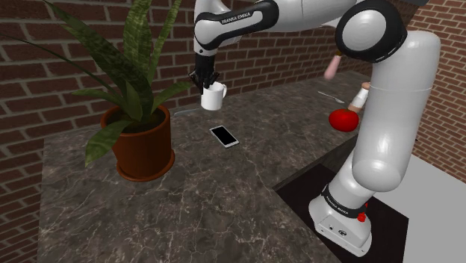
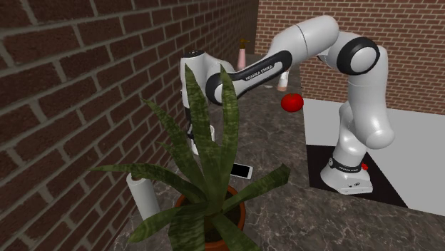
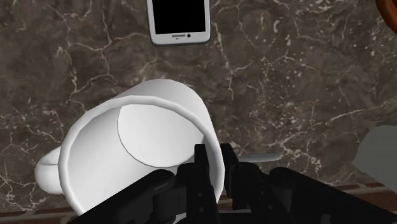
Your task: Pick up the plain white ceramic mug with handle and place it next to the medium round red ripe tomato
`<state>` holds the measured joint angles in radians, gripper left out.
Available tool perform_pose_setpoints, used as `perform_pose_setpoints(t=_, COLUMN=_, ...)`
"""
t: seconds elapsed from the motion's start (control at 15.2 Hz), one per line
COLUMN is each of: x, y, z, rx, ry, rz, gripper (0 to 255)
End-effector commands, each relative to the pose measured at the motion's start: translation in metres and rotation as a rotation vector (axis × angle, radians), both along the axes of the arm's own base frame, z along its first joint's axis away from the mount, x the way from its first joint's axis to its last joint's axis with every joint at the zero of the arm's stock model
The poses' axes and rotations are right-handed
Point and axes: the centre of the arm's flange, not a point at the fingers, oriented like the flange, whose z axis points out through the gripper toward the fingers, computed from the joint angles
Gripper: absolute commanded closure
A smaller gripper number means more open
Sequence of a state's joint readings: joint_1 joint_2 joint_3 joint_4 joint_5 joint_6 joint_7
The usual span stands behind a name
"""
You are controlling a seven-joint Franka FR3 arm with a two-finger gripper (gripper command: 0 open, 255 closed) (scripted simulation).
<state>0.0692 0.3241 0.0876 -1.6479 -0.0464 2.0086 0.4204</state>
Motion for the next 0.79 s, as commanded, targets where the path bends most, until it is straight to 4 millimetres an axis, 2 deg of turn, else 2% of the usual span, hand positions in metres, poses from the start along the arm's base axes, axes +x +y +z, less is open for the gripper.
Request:
perform_pose_setpoints(t=0.0, x=0.000, y=0.001, z=0.010, rx=0.000, ry=0.000, rz=0.000, gripper=255)
perform_pose_setpoints(t=0.73, x=0.000, y=0.001, z=0.068, rx=0.000, ry=0.000, rz=0.000, gripper=255)
